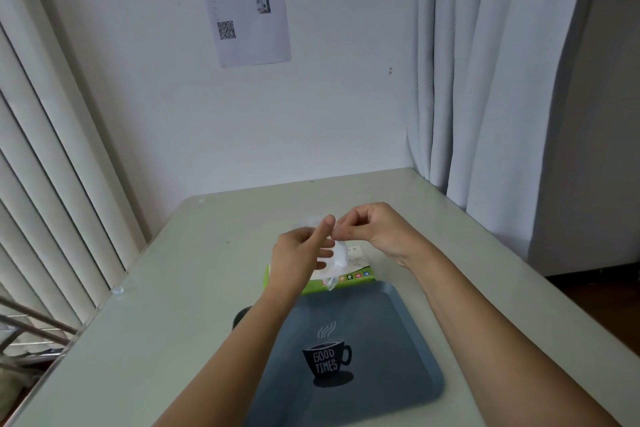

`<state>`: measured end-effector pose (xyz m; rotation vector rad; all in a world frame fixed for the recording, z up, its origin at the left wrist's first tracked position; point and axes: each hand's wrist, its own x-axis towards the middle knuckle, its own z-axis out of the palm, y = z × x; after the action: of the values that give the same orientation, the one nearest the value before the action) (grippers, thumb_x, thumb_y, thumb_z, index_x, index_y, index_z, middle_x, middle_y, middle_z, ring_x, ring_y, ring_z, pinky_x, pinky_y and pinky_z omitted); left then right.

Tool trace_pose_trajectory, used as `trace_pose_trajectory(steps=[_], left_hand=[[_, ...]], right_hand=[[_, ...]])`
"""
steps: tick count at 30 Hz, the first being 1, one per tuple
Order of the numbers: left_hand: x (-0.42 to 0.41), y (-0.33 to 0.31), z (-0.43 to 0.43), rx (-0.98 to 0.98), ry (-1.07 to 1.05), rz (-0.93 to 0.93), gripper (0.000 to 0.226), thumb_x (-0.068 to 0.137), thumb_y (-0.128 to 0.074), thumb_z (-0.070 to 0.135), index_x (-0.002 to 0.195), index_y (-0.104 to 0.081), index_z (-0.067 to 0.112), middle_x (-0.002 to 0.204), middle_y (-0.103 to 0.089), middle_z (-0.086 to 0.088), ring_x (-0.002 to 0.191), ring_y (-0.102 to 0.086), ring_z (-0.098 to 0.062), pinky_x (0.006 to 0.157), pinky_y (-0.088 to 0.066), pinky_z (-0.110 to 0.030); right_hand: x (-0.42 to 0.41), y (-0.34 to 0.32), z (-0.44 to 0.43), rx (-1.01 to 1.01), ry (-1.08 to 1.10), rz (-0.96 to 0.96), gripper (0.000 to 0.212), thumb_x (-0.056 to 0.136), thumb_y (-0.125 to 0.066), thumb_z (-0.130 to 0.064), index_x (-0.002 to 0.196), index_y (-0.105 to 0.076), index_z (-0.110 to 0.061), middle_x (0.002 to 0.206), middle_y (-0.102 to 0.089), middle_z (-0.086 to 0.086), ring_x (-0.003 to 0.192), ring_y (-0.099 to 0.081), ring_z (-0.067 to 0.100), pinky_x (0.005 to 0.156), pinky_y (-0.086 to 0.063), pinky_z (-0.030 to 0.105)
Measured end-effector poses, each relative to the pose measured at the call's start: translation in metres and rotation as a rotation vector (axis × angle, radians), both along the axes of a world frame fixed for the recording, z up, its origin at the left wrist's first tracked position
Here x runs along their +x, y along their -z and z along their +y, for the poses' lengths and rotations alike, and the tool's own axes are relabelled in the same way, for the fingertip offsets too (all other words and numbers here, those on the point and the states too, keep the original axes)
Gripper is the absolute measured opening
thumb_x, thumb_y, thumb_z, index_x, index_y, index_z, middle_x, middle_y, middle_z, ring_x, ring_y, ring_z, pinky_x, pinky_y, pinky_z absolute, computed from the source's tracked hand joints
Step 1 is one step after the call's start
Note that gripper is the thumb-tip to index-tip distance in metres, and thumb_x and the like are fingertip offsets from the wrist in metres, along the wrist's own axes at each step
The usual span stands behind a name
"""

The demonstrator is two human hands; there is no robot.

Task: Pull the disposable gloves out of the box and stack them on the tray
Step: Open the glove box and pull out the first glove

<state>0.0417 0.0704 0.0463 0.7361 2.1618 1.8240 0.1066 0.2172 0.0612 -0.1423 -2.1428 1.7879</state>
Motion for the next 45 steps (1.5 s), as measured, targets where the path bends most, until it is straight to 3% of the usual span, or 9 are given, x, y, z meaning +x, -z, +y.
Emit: trace_pose_trajectory(steps=[10, 17, 20, 24, 27, 29, 33, 38, 45], left_hand=[[-0.027, 0.008, -0.007, 0.086, -0.062, -0.065, 0.019, 0.086, -0.07, 0.011, 0.07, -0.063, 0.005, 0.066, -0.069, -0.005, 0.058, -0.065, -0.013, 0.057, -0.053, -0.022], [-0.069, 0.03, -0.025, -0.205, -0.314, 0.059, 0.01, 0.083, -0.061, 0.006, 0.077, -0.06, -0.002, 0.074, -0.069, -0.017, 0.044, -0.06, -0.003, 0.064, -0.052, -0.031], [-0.078, 0.039, -0.031, -0.351, -0.352, 0.133, 0.011, 0.081, -0.06, 0.004, 0.092, -0.06, 0.003, 0.096, -0.068, -0.012, 0.074, -0.063, -0.015, 0.072, -0.049, -0.035], [-0.065, 0.042, -0.021, -0.245, -0.382, 0.696, 0.03, 0.079, -0.055, -0.002, 0.108, -0.056, 0.007, 0.11, -0.053, -0.008, 0.102, -0.044, -0.023, 0.088, -0.033, -0.027], [-0.046, 0.038, -0.008, -0.18, -0.098, 1.005, 0.028, 0.077, -0.05, 0.002, 0.1, -0.063, 0.01, 0.103, -0.058, -0.004, 0.103, -0.047, -0.018, 0.089, -0.031, -0.017], [-0.041, 0.041, 0.001, -0.375, 0.136, 0.98, 0.034, 0.09, -0.047, 0.009, 0.121, -0.059, 0.01, 0.124, -0.057, -0.008, 0.122, -0.047, -0.021, 0.101, -0.026, -0.017], [-0.043, 0.062, 0.009, -0.985, 0.36, 0.718, 0.058, 0.104, -0.029, 0.04, 0.154, -0.012, 0.015, 0.162, -0.01, -0.004, 0.149, -0.007, -0.019, 0.119, -0.003, -0.039], [-0.048, 0.076, 0.01, -1.023, 0.369, 0.652, 0.065, 0.101, -0.024, 0.054, 0.155, -0.009, 0.022, 0.162, -0.002, -0.003, 0.149, 0.002, -0.022, 0.12, -0.001, -0.045], [-0.048, 0.079, 0.01, -0.973, 0.337, 0.633, 0.06, 0.102, -0.024, 0.051, 0.154, -0.013, 0.025, 0.162, -0.004, -0.001, 0.149, 0.001, -0.02, 0.119, -0.001, -0.043]], right_hand=[[-0.004, 0.004, 0.012, -0.421, 0.133, 0.091, 0.021, 0.089, -0.063, -0.006, 0.075, -0.048, -0.009, 0.079, -0.072, 0.015, 0.075, -0.071, 0.021, 0.068, -0.056, 0.024], [-0.01, 0.015, 0.029, -0.5, 0.476, 0.118, 0.017, 0.086, -0.063, 0.007, 0.09, -0.052, -0.005, 0.082, -0.066, 0.019, 0.07, -0.067, 0.02, 0.065, -0.059, 0.021], [-0.007, 0.02, 0.036, -0.448, 0.456, 0.042, 0.029, 0.079, -0.069, 0.01, 0.102, -0.058, -0.002, 0.084, -0.067, 0.018, 0.072, -0.067, 0.02, 0.066, -0.058, 0.018], [-0.009, 0.025, 0.038, -0.275, 0.393, -0.12, 0.019, 0.084, -0.068, 0.001, 0.103, -0.067, 0.001, 0.077, -0.065, 0.008, 0.066, -0.058, 0.013, 0.062, -0.053, 0.012], [-0.014, 0.026, 0.032, -0.234, 0.355, -0.163, 0.01, 0.092, -0.061, -0.008, 0.094, -0.07, -0.003, 0.076, -0.062, 0.003, 0.067, -0.054, 0.011, 0.068, -0.05, 0.017], [-0.018, 0.024, 0.024, -0.316, 0.305, -0.141, 0.014, 0.096, -0.054, -0.01, 0.085, -0.063, -0.01, 0.084, -0.064, 0.004, 0.078, -0.061, 0.015, 0.08, -0.051, 0.026], [-0.025, 0.022, 0.006, -0.525, 0.249, -0.002, 0.025, 0.1, -0.038, -0.006, 0.077, -0.047, -0.008, 0.091, -0.067, 0.019, 0.083, -0.066, 0.027, 0.079, -0.054, 0.034], [-0.023, 0.016, 0.004, -0.493, 0.376, 0.108, 0.029, 0.1, -0.032, -0.004, 0.075, -0.046, -0.005, 0.083, -0.068, 0.02, 0.074, -0.067, 0.024, 0.058, -0.055, 0.024], [-0.013, -0.006, 0.018, -0.55, 0.504, 0.349, 0.028, 0.1, -0.036, -0.004, 0.075, -0.046, -0.01, 0.075, -0.068, 0.01, 0.066, -0.07, 0.013, 0.07, -0.054, 0.024]])
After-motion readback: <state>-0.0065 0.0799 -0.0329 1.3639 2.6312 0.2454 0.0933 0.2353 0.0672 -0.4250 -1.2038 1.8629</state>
